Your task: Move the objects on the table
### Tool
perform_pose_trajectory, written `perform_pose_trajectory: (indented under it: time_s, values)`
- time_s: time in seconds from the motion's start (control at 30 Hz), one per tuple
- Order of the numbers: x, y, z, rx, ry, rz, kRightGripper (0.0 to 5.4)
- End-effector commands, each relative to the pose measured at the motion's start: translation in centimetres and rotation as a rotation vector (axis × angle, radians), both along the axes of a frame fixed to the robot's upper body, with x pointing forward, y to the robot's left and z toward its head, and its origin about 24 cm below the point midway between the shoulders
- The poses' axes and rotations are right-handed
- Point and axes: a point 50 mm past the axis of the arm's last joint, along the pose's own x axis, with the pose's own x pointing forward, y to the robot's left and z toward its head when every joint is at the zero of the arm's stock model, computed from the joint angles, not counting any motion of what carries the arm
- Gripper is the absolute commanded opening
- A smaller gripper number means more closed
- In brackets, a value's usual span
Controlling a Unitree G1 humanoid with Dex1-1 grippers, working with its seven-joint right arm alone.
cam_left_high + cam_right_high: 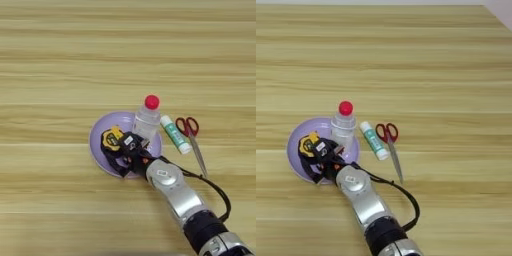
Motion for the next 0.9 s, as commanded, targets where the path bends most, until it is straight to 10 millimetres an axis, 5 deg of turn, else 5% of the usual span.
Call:
perform_pose_trajectory:
  time_s: [0.03, 0.9]
  values:
    - [1.7, 0.5, 2.2, 0.026, -0.091, -0.001, 4.08]
    - [1.7, 0.8, 4.4, 0.109, -0.193, 0.012, 4.07]
